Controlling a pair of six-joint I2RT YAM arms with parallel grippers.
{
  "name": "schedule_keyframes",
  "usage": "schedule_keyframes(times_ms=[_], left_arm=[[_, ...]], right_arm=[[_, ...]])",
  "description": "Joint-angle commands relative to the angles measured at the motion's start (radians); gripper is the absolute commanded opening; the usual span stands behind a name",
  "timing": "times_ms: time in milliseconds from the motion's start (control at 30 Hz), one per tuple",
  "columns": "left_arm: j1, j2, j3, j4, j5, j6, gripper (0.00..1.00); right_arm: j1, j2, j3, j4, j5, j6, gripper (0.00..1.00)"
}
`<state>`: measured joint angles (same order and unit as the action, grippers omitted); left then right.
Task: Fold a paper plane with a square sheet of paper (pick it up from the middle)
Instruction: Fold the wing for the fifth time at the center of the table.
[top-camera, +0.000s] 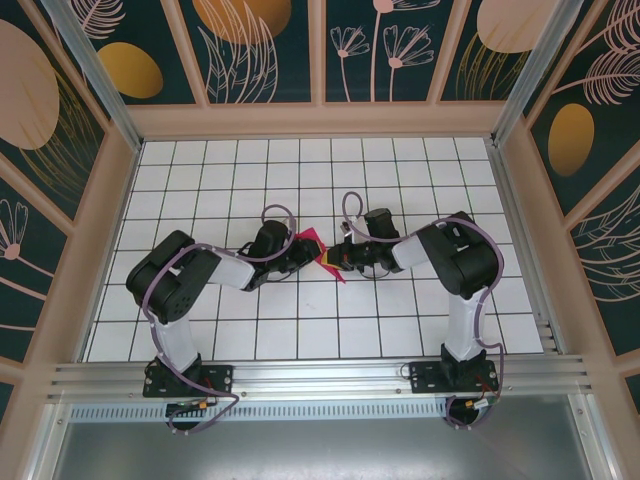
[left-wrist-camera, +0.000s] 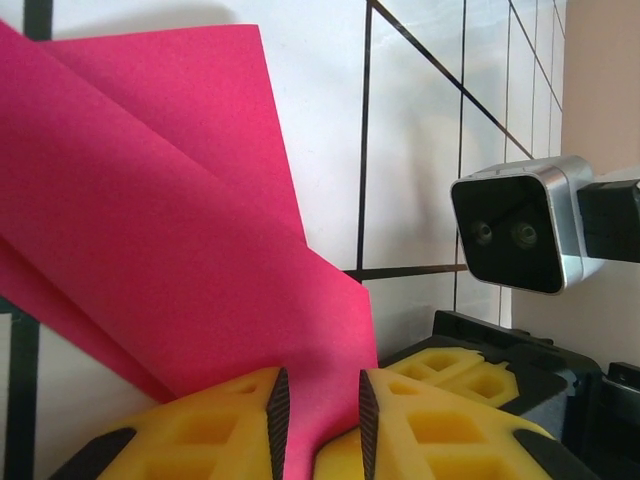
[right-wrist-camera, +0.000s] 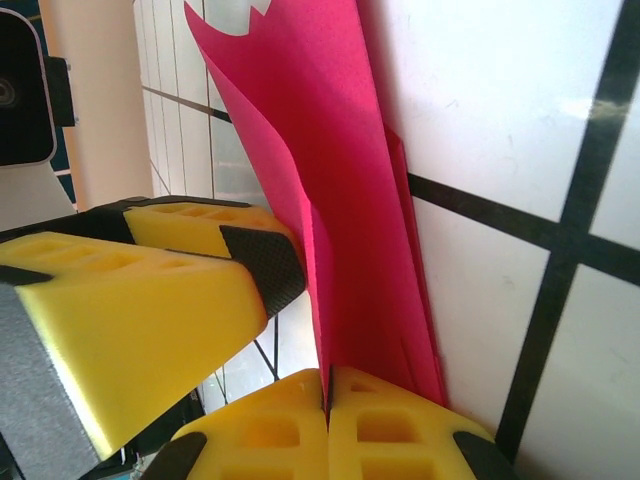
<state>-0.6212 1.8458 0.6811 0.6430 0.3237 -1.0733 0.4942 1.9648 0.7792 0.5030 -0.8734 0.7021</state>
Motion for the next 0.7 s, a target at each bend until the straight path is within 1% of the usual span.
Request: schedule_keyframes(times_ms=[0, 133, 233, 400, 667], left_arm=[[-0.004, 0.013, 0.014, -0.039, -0.039, 0.012, 0.28], [-0.004, 0.016, 0.018, -0.064, -0.058, 0.0, 0.27], [-0.004, 0.025, 0.026, -0.08, -0.064, -0.013, 0.27], [-0.003, 0.042, 0.041, -0.107, -0.069, -0.027, 0.25], [-0.004, 0.06, 0.061, -0.162, -0.082, -0.038, 0.23]], right_arm=[[-0.006, 0.027, 0.01, -0.077, 0.022, -0.053, 0.02], [-0.008, -0.006, 0.01, -0.083, 0.006, -0.09, 0.12], [-0.008, -0.035, 0.014, -0.097, -0.006, -0.117, 0.18], [-0.008, -0.067, 0.027, -0.158, 0.008, -0.163, 0.21], [-0.008, -0.126, 0.019, -0.264, 0.086, -0.27, 0.27]])
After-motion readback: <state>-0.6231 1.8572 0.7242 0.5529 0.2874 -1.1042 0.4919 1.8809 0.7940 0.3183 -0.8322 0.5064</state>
